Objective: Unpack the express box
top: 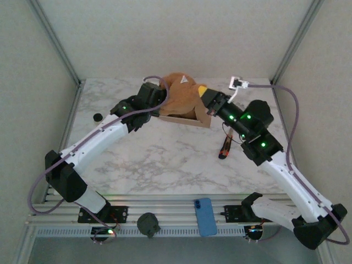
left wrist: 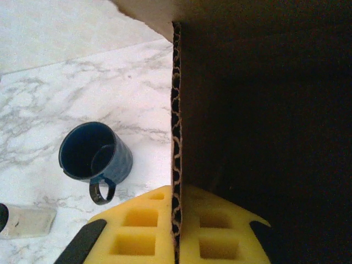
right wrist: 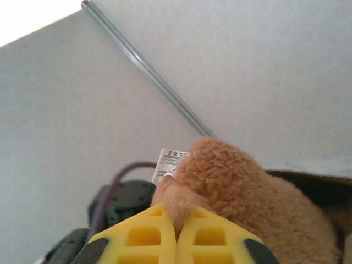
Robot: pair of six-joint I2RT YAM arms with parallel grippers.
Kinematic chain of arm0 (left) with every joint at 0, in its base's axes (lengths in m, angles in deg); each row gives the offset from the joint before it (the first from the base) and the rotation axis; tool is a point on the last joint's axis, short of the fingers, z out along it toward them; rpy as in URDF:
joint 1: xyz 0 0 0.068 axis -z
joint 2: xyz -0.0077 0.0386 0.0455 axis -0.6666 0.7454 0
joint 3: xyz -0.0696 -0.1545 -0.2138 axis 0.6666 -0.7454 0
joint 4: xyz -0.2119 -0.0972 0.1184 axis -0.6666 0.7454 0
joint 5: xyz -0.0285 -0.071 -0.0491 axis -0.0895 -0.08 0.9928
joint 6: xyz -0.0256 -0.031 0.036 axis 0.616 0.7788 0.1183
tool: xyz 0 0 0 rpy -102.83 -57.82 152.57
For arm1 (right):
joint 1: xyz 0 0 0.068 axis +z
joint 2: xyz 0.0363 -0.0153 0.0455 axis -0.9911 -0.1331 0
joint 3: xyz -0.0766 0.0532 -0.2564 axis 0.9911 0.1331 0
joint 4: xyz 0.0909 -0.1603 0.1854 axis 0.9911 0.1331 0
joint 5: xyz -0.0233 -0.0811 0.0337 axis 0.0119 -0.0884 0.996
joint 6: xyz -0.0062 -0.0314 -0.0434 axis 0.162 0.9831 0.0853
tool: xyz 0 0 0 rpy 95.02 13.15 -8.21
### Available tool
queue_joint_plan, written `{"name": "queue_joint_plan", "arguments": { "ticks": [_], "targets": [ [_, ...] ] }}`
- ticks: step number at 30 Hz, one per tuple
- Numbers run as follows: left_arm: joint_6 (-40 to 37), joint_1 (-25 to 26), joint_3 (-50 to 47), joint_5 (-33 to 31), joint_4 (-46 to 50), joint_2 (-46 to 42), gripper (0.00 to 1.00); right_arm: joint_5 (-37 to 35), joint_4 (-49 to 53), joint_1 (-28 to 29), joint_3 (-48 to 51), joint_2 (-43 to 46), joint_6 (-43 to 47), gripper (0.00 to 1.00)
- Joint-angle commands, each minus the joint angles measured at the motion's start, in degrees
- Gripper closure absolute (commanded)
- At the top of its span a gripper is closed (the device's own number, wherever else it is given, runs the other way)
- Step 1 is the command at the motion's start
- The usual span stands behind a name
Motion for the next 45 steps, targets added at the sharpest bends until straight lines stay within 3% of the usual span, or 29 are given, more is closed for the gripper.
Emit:
{"name": "queue_joint_plan", "arguments": {
  "ticks": [1, 12, 24, 28, 35, 45],
  "targets": [
    [0.12, -0.99, -1.28, -2.07, 2.82, -0.4, 1.0, -5.67, -13.93, -0.47, -0.19, 5.89, 0.53, 1.0],
    [0.48, -1.08, -0.54, -1.63, 3.91, 0.31, 1.0, -6.04, -15.31, -0.54, -3.51, 4.64, 1.09, 1.0],
    [2.07, -1.08, 0.73, 0.25, 4.48, 1.95, 1.0, -11.02, 8.73, -2.24, -19.12, 0.5, 15.22, 1.0],
    [4.91, -1.0, 0.46, 1.55, 6.31, 2.45, 1.0, -12.09, 13.92, -4.81, -23.47, -2.97, 19.64, 1.0],
    [9.46, -0.64, -2.68, 2.21, 9.43, 0.26, 1.0, -6.17, 19.33, -14.62, -31.77, -12.55, 19.32, 1.0],
    [11.14, -0.55, -7.21, 5.17, 8.58, -3.66, 1.0, -6.78, 17.63, -20.01, -31.01, -20.34, 20.08, 1.0]
  ]
}}
